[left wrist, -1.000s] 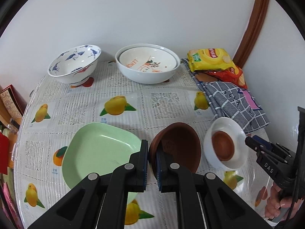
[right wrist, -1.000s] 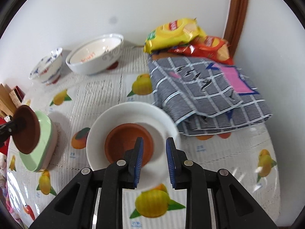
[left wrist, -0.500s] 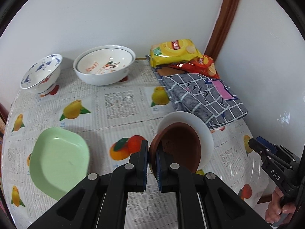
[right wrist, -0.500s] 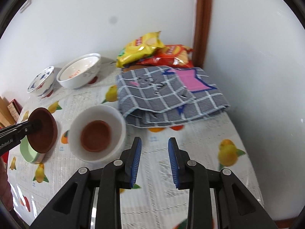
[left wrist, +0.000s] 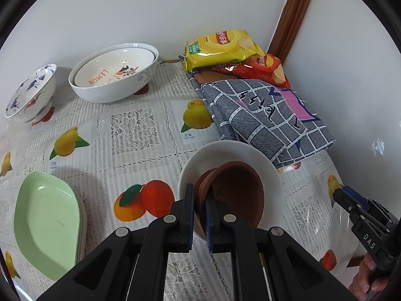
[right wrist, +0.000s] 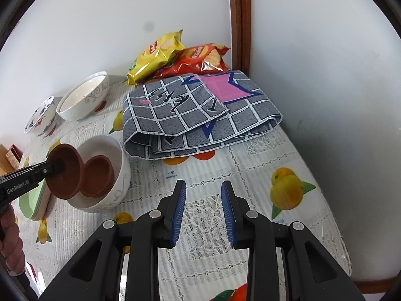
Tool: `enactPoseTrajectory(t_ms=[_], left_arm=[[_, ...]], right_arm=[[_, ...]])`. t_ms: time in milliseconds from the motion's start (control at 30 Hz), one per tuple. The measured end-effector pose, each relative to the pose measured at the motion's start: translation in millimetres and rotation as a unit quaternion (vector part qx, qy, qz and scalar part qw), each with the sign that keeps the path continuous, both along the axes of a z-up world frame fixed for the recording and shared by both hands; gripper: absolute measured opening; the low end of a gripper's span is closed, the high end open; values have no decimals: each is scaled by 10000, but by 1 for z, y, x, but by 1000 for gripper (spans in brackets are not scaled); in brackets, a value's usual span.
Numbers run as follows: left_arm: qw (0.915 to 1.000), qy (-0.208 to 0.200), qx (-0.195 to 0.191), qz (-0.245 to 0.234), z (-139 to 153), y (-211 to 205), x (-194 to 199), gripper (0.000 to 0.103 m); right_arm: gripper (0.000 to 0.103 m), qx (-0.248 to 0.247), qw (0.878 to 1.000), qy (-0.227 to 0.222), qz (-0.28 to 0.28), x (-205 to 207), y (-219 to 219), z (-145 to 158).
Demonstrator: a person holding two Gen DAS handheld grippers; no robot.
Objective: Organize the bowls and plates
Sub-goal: 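Carry the left gripper's brown dish over the white bowl and lower it onto the other dish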
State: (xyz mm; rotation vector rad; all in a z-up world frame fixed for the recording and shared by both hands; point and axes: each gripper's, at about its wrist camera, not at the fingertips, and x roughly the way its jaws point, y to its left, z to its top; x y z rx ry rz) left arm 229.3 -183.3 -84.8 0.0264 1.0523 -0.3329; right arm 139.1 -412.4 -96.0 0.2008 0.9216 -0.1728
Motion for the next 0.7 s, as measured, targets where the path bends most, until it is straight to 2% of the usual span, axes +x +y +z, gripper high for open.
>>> enactPoseTrajectory(t_ms=[267, 700], left_arm=[[9999, 129, -103, -2, -16, -6, 12, 8], [9995, 234, -216, -29, -23, -11, 17, 8]], right_arm=[[29, 51, 10000, 45, 55, 9, -2, -12], [29, 92, 9999, 87, -52, 6, -9, -17]])
